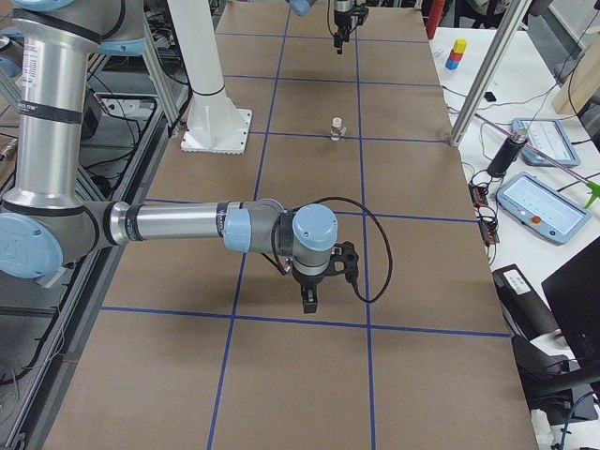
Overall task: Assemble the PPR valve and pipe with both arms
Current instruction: 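Raise the left gripper off the valve and withdraw the left arm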
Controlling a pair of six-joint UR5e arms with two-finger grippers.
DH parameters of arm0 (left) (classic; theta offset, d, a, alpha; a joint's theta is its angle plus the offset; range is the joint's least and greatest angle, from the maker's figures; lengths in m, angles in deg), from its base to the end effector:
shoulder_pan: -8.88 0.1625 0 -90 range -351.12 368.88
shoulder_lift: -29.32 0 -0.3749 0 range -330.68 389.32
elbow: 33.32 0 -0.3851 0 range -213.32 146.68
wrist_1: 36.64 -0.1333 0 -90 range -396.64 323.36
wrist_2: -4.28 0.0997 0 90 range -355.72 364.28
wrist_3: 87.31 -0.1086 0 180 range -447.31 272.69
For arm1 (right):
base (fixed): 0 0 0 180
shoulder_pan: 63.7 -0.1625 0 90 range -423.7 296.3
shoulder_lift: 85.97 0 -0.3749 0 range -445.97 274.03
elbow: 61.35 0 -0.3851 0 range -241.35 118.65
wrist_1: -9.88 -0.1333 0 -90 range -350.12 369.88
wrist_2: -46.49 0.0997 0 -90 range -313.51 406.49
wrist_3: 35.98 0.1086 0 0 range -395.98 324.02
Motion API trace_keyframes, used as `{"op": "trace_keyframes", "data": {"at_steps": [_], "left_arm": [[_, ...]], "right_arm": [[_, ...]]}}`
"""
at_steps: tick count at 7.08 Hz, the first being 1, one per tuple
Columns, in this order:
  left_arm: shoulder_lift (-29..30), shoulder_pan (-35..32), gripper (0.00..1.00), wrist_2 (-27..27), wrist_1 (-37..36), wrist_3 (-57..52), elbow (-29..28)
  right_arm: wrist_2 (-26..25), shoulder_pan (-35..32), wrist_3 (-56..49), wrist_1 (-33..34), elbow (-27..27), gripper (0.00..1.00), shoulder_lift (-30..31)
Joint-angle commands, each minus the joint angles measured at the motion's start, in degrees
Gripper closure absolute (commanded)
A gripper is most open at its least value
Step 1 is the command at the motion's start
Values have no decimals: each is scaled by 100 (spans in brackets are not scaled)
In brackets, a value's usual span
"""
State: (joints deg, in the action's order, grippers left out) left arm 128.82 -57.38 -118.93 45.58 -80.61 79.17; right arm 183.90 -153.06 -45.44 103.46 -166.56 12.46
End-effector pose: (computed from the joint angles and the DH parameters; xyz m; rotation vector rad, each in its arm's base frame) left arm 0.1404 -0.5027 0.3702 0.2479 0.6630 0.4074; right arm 0.0485 -0.4317 0.5557 0.1163 -0.8220 -0.1892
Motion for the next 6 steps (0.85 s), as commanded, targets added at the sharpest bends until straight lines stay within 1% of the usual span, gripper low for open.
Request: {"op": "trace_keyframes", "data": {"at_steps": [1,2,3,4,5,6], "left_arm": [[-1024,-1577,0,-459,48,-1535,-374],[-1098,-2288,0,-485,492,-2437,-977],[-1099,-2852,0,-807,775,-2907,-1575],[-1108,-2910,0,-1133,812,-2929,-1711],[-1238,-2945,0,-1162,839,-2929,-1695],[-1283,-2954,0,-1171,978,-2921,-1704]], "right_arm": [[5,93,92,-551,-104,0,-17],[5,181,285,-561,-270,0,61],[32,347,722,-578,-568,0,210],[23,653,1370,-761,-884,1,429],[-12,970,1951,-1468,-931,2,753],[-82,1382,2896,-2397,-931,2,1061]]}}
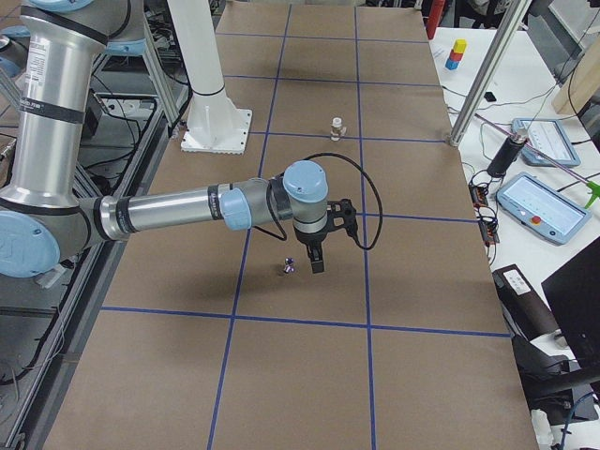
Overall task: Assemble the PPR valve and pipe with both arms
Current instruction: 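Raise the left gripper off the valve and withdraw the left arm, then reach the right gripper down to the silver metal fitting and grasp it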
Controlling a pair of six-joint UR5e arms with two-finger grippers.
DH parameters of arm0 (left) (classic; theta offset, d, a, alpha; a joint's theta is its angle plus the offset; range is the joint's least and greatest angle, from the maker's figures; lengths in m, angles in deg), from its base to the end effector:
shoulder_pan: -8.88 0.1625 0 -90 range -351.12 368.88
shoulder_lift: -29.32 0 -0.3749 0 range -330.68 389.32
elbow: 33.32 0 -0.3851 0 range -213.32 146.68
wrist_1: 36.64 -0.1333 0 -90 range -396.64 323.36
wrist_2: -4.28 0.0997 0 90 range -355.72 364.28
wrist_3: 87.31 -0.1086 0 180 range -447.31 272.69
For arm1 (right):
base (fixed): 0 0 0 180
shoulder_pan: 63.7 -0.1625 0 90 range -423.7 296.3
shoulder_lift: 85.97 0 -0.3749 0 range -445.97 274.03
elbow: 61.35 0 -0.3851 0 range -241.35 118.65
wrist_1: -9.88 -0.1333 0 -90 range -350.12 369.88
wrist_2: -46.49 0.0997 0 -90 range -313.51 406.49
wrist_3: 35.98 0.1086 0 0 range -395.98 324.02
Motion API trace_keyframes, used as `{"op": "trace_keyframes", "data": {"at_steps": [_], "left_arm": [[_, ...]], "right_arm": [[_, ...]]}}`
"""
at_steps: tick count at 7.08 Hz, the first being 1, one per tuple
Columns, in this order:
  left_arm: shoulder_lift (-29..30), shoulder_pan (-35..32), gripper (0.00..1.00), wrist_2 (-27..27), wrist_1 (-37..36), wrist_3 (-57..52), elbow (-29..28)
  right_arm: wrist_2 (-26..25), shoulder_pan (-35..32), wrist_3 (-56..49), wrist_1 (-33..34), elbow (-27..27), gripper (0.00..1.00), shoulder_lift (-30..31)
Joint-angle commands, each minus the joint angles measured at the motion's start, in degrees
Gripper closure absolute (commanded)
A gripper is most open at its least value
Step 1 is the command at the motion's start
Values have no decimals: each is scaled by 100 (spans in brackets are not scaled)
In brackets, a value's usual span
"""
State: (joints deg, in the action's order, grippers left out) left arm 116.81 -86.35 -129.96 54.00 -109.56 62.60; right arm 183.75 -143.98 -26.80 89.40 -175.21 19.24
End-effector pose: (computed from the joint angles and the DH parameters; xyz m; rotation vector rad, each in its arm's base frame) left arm -0.1004 -0.4657 0.5847 0.2496 0.7369 0.3093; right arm -0.0149 -0.4040 0.5033 0.1763 -0.8577 -0.1465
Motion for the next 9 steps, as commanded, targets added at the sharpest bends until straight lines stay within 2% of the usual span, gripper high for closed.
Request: {"op": "trace_keyframes", "data": {"at_steps": [1,2,3,4,6,9], "left_arm": [[-162,-57,0,-68,181,-26,-20],[-162,-57,0,-68,243,-34,-11],[-171,-57,0,-68,252,-34,-3],[-206,-48,0,-68,252,-26,6],[-197,-48,0,-68,252,-17,-3],[-197,-48,0,-68,252,-8,-20]], "right_arm": [[-433,948,1730,-1644,-67,2,604],[-820,1423,2294,-1833,-58,2,606],[-1285,1828,2412,-1913,-14,5,615],[-1394,2032,2431,-2027,108,13,580],[-1535,2244,2466,-2579,607,12,431],[-1562,2700,2475,-2626,698,12,360]]}}
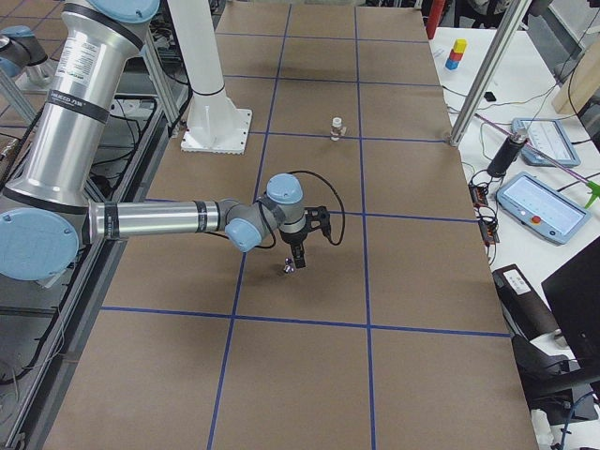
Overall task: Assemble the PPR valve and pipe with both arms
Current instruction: 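Reach the right gripper down to the silver metal fitting and grasp it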
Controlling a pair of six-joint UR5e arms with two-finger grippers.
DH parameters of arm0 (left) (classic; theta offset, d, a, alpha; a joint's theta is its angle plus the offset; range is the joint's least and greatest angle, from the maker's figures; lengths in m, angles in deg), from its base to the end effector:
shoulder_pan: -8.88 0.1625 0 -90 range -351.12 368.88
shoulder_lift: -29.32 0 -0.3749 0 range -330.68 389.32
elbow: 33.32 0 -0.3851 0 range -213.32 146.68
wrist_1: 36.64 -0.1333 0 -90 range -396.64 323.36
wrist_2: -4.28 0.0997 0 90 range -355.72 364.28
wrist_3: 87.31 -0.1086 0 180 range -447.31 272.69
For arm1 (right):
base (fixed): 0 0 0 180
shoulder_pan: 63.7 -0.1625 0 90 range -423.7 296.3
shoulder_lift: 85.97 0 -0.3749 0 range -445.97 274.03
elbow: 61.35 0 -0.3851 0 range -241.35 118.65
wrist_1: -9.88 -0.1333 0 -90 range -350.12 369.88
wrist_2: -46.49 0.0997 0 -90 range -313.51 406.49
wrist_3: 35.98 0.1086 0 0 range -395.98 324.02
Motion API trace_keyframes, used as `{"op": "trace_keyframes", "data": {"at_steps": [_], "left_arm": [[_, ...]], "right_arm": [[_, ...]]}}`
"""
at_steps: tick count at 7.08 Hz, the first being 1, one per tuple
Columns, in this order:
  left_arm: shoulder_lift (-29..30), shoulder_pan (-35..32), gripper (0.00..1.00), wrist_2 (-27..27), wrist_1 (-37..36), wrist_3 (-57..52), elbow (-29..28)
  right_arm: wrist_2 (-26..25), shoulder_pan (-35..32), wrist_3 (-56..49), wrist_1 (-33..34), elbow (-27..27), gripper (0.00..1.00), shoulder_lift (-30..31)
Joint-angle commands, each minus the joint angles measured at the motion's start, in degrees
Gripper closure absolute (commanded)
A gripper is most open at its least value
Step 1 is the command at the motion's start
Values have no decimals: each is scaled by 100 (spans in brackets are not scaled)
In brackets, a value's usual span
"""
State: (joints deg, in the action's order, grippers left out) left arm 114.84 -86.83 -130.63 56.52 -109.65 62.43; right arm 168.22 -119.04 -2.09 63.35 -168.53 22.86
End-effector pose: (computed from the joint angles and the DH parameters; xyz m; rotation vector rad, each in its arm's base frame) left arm -0.1022 -0.4531 0.5967 0.2621 0.7454 0.3054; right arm -0.1640 -0.3711 0.5472 0.1879 -0.7773 -0.1812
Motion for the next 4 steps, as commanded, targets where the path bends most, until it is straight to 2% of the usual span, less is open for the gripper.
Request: {"op": "trace_keyframes", "data": {"at_steps": [1,2,4], "left_arm": [[0,0,0,0,0,10,-3],[0,0,0,0,0,10,6],[0,0,0,0,0,10,6]], "right_arm": [[-17,313,-5,-21,22,13,33],[-26,357,-5,-21,30,19,50],[-210,401,-5,-12,100,21,51]]}}
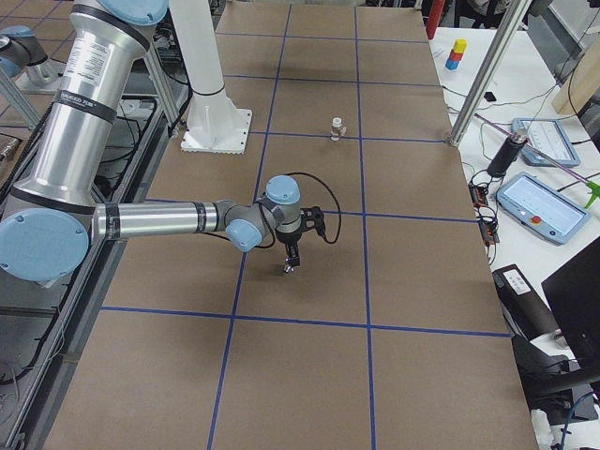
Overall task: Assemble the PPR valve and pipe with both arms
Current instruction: 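Reach the right gripper down to the silver metal fitting and grasp it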
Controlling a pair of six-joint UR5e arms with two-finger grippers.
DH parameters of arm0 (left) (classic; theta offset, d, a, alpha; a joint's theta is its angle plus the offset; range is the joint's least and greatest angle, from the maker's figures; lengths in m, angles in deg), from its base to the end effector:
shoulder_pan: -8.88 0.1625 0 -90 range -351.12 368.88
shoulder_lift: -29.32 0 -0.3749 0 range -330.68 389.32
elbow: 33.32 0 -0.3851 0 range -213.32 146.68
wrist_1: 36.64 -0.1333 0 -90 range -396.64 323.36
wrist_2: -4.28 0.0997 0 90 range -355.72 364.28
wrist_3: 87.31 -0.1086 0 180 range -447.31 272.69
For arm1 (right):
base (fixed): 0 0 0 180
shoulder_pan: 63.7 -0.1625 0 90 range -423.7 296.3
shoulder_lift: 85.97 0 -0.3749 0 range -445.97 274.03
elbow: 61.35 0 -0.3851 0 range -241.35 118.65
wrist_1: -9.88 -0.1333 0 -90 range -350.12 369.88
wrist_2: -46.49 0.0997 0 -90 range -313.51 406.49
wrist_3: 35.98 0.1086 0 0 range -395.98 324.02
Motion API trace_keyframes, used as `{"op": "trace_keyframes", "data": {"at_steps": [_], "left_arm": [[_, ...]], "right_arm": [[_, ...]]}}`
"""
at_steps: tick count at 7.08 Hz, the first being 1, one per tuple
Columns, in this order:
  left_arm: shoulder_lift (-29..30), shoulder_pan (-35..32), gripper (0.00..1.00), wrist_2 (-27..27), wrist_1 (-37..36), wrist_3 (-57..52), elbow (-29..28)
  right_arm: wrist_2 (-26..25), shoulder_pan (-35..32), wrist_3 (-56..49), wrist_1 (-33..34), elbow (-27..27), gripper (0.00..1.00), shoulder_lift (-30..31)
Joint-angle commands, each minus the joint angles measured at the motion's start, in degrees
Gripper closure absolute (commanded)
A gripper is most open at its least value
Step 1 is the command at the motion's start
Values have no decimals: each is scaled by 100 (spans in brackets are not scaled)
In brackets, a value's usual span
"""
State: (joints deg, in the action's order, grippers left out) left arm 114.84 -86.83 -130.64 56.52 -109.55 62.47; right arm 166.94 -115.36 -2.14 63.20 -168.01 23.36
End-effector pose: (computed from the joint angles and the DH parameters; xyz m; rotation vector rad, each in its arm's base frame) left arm -0.1022 -0.4532 0.5963 0.2621 0.7456 0.3040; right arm -0.1840 -0.3588 0.5560 0.1647 -0.7589 -0.2322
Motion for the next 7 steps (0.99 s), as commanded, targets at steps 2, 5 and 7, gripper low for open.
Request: {"op": "trace_keyframes", "data": {"at_steps": [2,5,7], "left_arm": [[0,0,0,0,0,1,-8],[0,0,0,0,0,9,-8],[0,0,0,0,0,1,-8]], "right_arm": [[-136,95,0,3,92,22,-8],[-241,165,-9,3,119,23,-8],[-259,192,-9,12,119,57,0]]}}
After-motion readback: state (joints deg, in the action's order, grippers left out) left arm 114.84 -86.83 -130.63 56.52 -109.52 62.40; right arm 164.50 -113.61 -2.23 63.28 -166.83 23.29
